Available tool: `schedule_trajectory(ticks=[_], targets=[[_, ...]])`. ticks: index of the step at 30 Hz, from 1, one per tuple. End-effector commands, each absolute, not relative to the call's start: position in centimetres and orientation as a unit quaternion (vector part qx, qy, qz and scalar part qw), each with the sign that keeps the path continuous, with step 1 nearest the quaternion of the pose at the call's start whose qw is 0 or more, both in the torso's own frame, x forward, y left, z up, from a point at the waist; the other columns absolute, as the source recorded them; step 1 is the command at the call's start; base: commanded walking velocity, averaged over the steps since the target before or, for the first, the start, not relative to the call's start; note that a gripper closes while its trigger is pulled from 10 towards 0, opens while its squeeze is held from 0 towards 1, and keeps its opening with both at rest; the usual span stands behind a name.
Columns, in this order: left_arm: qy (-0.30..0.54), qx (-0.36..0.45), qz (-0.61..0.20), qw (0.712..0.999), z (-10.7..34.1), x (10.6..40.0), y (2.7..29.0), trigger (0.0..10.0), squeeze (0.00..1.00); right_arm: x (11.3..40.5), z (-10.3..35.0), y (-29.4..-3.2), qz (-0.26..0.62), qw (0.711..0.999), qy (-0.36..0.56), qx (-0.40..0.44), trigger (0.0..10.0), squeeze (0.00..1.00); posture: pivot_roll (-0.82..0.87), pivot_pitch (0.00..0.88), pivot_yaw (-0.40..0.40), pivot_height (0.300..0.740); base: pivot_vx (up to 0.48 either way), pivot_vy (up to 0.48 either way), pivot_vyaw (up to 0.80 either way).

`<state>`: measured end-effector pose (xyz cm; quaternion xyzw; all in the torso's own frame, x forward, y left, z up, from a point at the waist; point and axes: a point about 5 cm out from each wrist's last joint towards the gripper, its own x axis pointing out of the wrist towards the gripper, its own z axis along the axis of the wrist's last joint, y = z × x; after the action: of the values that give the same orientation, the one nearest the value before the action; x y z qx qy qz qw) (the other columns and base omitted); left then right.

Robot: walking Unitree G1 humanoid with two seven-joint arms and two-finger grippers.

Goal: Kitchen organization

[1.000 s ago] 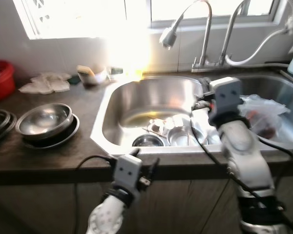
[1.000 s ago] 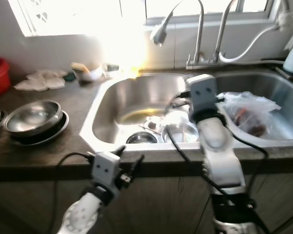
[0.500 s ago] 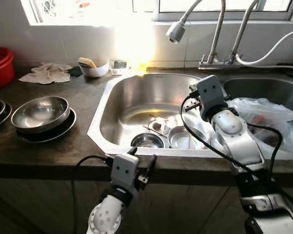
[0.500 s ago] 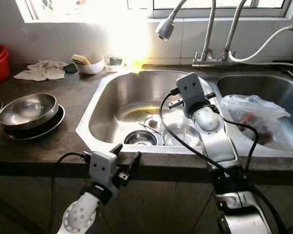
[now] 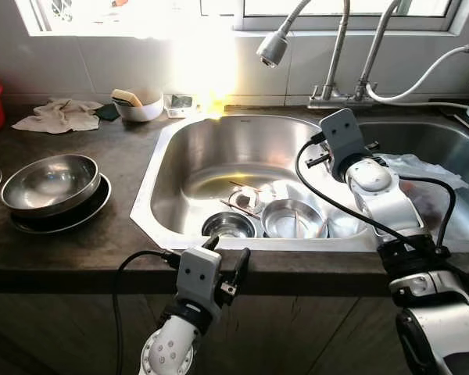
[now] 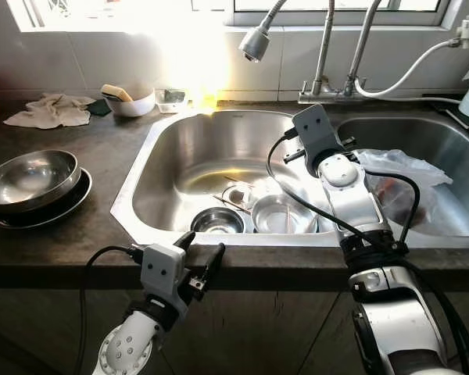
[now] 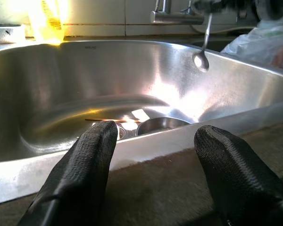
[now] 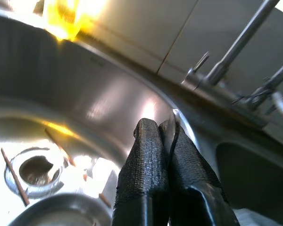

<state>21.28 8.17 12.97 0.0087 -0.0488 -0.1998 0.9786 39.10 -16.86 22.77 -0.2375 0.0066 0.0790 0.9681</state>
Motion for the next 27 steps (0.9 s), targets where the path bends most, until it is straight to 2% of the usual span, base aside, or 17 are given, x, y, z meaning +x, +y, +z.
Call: schedule_trajectory(ticks=[1, 8, 9, 27], targets=[[-0.068, 0.005, -0.201, 0.977, 13.7, 21.0, 8.2, 10.0, 0.00, 39.0, 20.9, -16.9, 0.098, 0.961, 0.052, -0.255, 10.0, 0.00, 0.06, 0.100, -0.036, 0.740, 0.000, 0.000, 0.00], [-0.066, 0.005, -0.201, 0.977, 13.7, 20.9, 8.2, 10.0, 0.00, 38.9, 18.6, -17.1, 0.107, 0.953, 0.095, -0.268, 10.0, 0.00, 0.07, 0.100, -0.035, 0.740, 0.000, 0.000, 0.00], [-0.066, 0.005, -0.202, 0.977, 13.7, 20.8, 8.2, 10.0, 0.00, 38.9, 18.4, -17.2, 0.105, 0.952, 0.098, -0.268, 10.0, 1.00, 0.07, 0.100, -0.035, 0.740, 0.000, 0.000, 0.00], [-0.109, 0.014, -0.199, 0.974, 15.0, 21.1, 8.3, 10.0, 0.00, 38.5, 17.9, -17.4, 0.086, 0.957, 0.086, -0.263, 10.0, 1.00, 0.07, 0.107, -0.025, 0.740, 0.000, 0.000, 0.00]])
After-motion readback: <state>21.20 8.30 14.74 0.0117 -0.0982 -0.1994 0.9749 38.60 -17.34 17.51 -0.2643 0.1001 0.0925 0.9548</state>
